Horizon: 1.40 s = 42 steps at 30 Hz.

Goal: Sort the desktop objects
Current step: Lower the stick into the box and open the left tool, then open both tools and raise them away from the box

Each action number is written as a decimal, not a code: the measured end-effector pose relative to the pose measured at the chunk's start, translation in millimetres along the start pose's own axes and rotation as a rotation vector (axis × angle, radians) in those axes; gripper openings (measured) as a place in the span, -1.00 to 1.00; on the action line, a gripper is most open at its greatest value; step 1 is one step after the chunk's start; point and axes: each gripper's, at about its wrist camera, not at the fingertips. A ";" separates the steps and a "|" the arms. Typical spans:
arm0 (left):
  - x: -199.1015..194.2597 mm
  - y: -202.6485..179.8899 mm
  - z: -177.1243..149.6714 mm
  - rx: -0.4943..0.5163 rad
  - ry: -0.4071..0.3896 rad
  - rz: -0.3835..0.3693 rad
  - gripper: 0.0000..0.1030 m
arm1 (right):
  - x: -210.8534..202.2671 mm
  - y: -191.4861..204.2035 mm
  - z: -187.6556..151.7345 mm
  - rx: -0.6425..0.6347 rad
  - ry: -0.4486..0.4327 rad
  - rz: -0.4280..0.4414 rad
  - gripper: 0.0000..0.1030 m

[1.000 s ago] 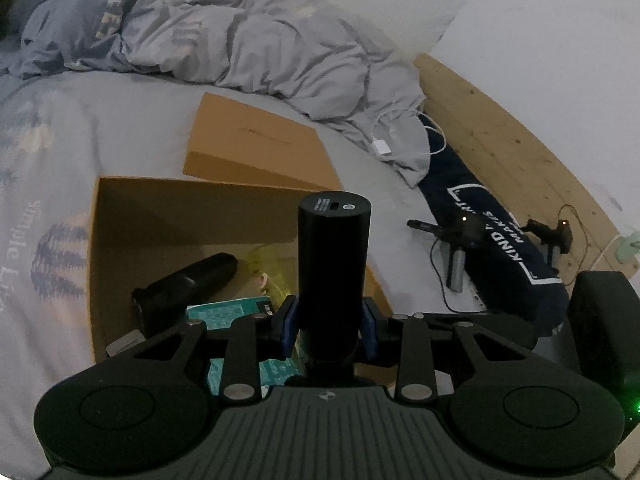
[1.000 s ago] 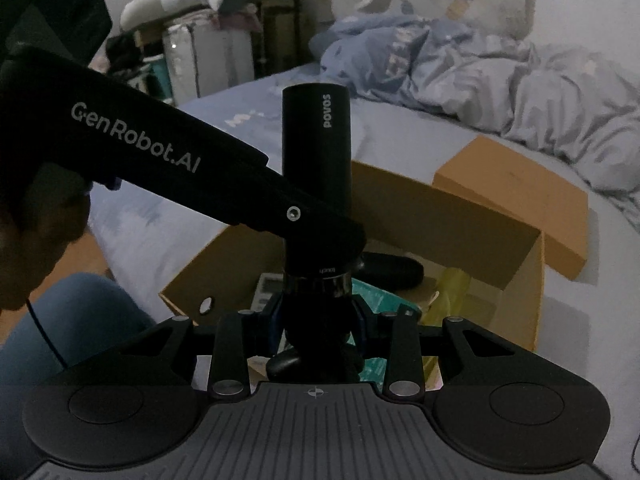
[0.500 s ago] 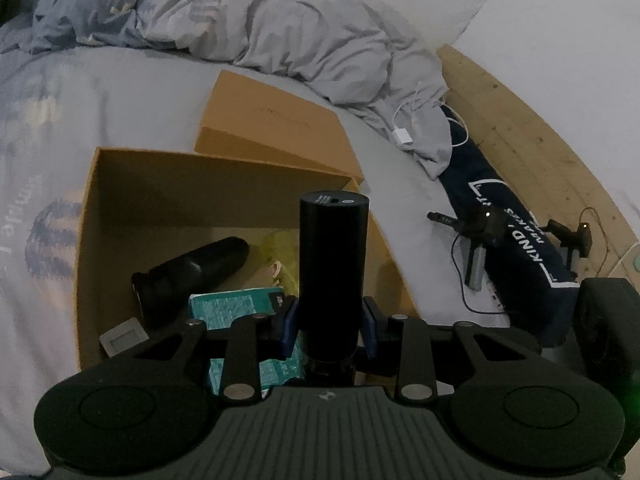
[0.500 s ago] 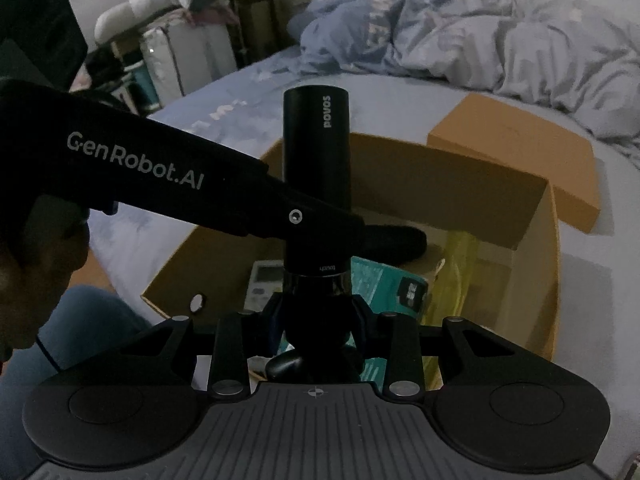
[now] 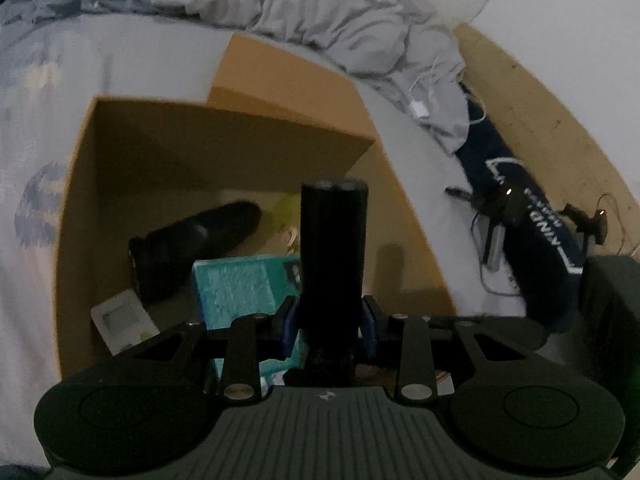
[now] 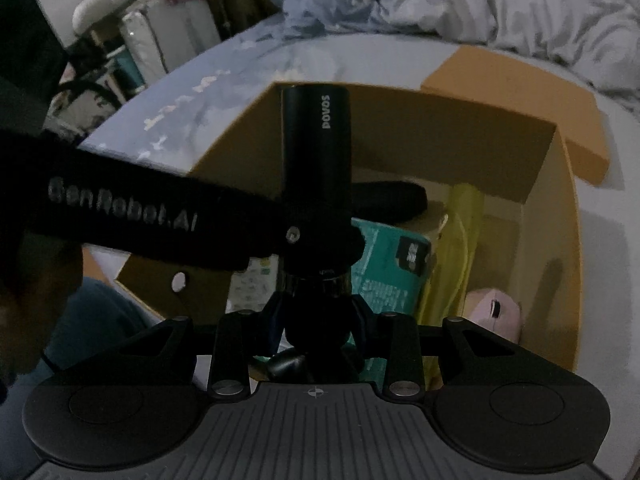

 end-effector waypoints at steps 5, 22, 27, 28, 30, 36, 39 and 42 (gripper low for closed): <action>16.7 7.7 -10.1 -0.034 0.046 0.005 -0.38 | 6.8 -9.7 2.8 0.045 0.027 0.016 -0.23; 30.0 16.1 -13.3 -0.057 0.076 0.016 -0.36 | 14.6 -24.8 2.4 0.059 0.032 0.008 -0.01; 24.4 12.2 -13.8 -0.038 0.069 0.037 -0.24 | 6.0 -27.6 0.4 0.063 0.017 0.003 0.09; 23.4 11.3 -13.5 -0.038 0.066 0.038 -0.23 | 3.7 -27.6 -0.2 0.064 0.012 0.002 0.10; 20.4 9.6 -13.2 -0.036 0.059 0.040 -0.24 | -1.0 -27.7 -1.4 0.067 0.000 -0.001 0.13; 9.1 3.1 -11.7 -0.018 0.035 0.039 -0.17 | -18.4 -30.2 -4.9 0.094 -0.041 -0.007 0.50; 1.0 -1.7 -10.6 -0.002 0.015 0.043 0.01 | -29.1 -30.2 -7.0 0.098 -0.065 -0.002 0.57; -6.7 -5.1 -9.6 0.010 -0.003 0.043 0.11 | -41.9 -27.9 -9.1 0.093 -0.095 -0.003 0.63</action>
Point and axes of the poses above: each gripper's, at about its wrist camera, not at the fingertips, and x roughly the way its jaws point, y to its left, z to its top, and after that the axes turned 14 degrees about x, right-handed
